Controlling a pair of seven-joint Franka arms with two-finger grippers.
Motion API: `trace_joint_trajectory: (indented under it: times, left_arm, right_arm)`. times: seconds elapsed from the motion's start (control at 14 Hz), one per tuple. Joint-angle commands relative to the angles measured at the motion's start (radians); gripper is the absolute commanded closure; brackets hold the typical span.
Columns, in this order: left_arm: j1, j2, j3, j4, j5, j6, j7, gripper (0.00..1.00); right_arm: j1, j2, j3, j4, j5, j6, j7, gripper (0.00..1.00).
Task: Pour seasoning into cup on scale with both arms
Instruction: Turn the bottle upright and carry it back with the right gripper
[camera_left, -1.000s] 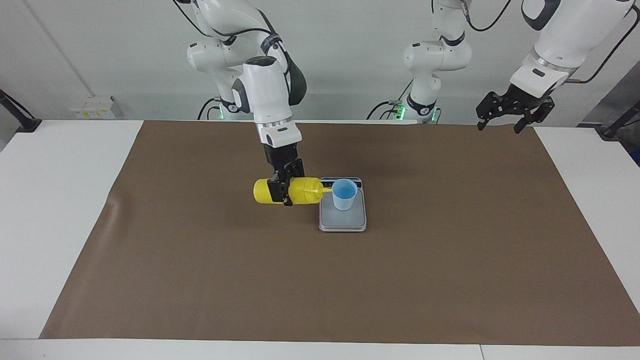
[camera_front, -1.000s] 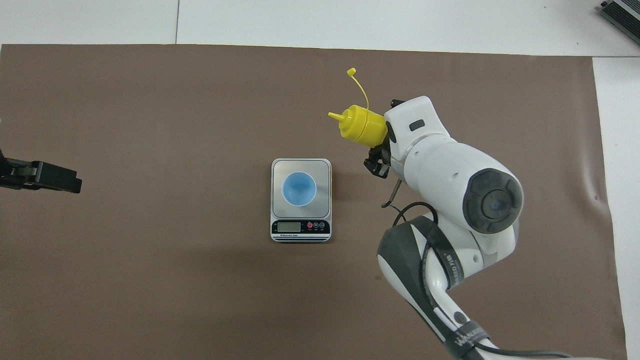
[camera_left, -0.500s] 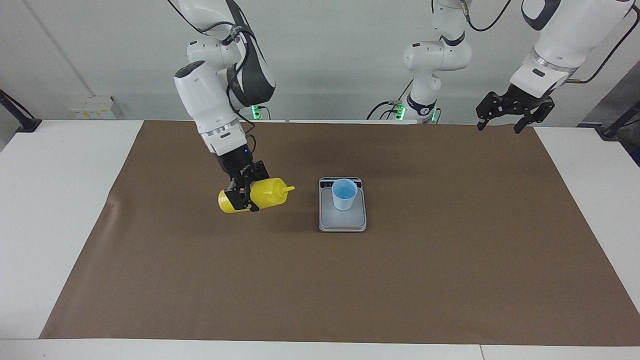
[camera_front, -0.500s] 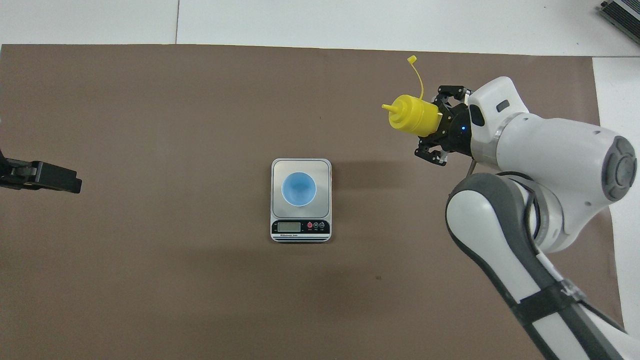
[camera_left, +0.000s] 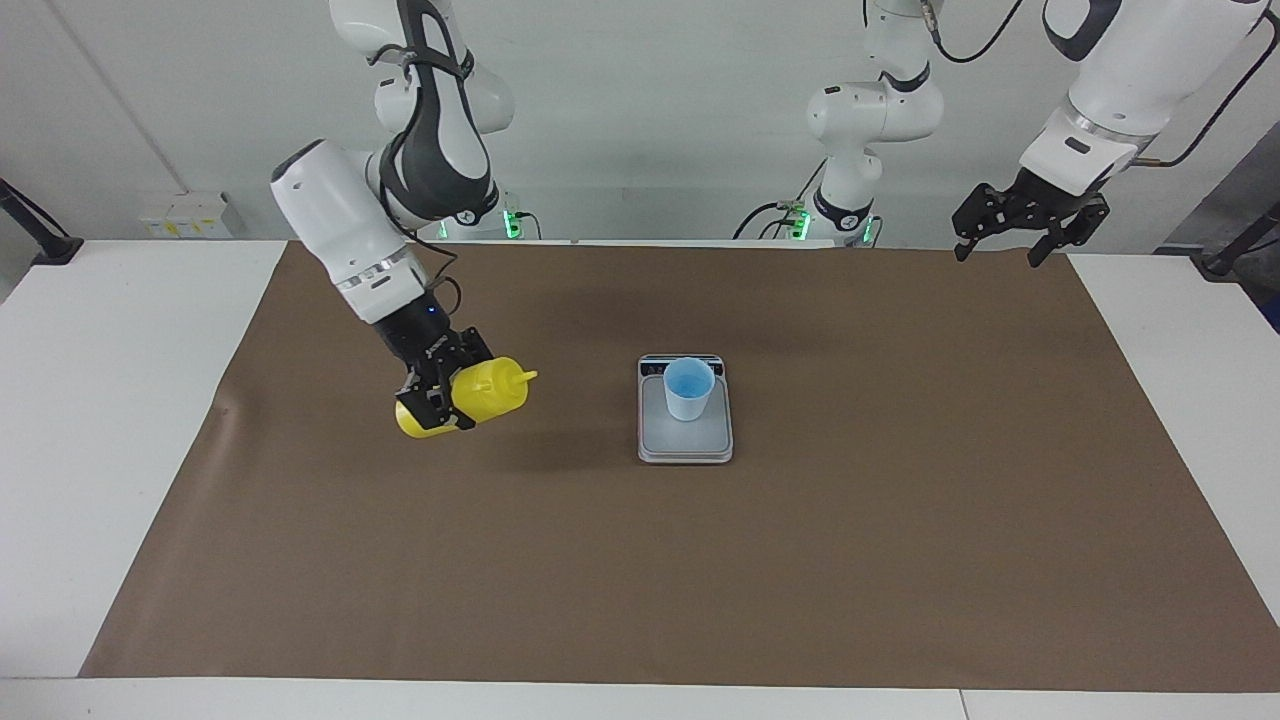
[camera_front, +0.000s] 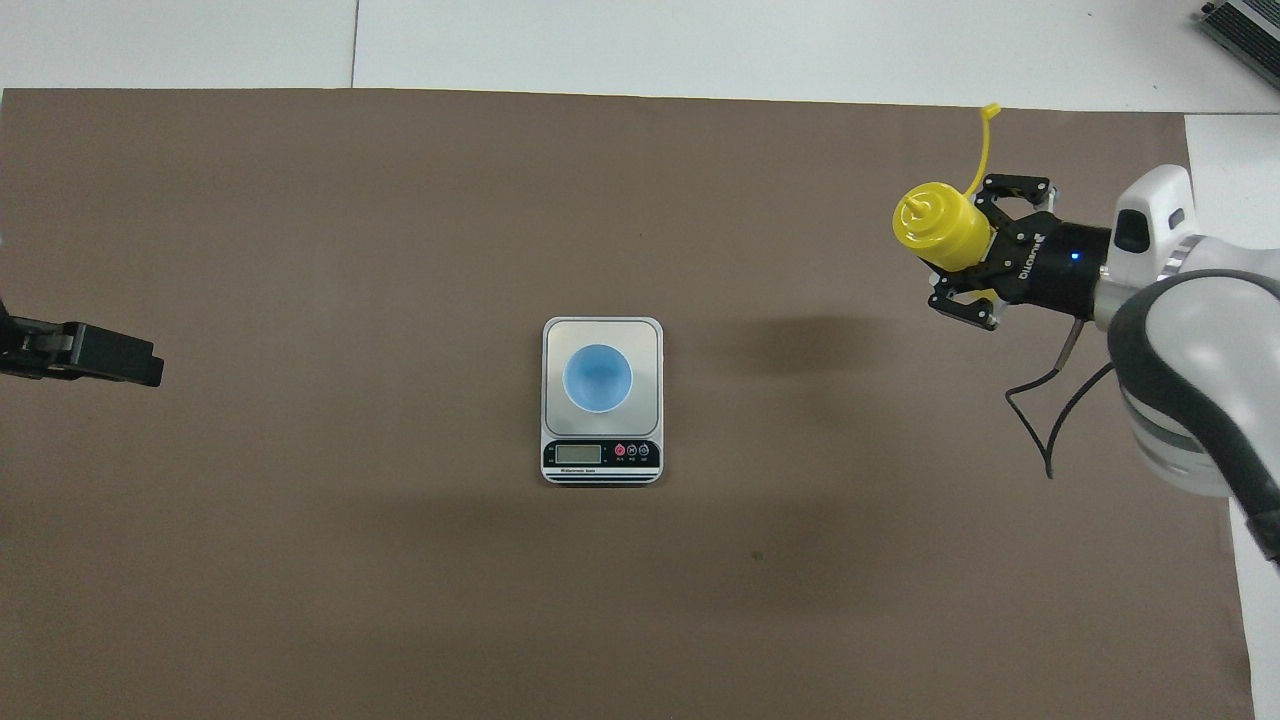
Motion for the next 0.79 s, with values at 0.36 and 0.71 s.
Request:
trace_joint_trajectory:
  times: [0.36,0.71]
  left_arm:
    - [0.001,-0.031,0.003,-0.031,-0.005,-0.002,-0.004,0.00]
    - [0.001,-0.031,0.003,-0.031,-0.005,-0.002,-0.004,0.00]
  right_arm:
    - [-0.157,0.004,0.013,-0.122,0.411,-0.108,-0.121,1.00]
    - [-0.209,0.059,0.013,-0.156,0.530,-0.141,-0.458,1.00]
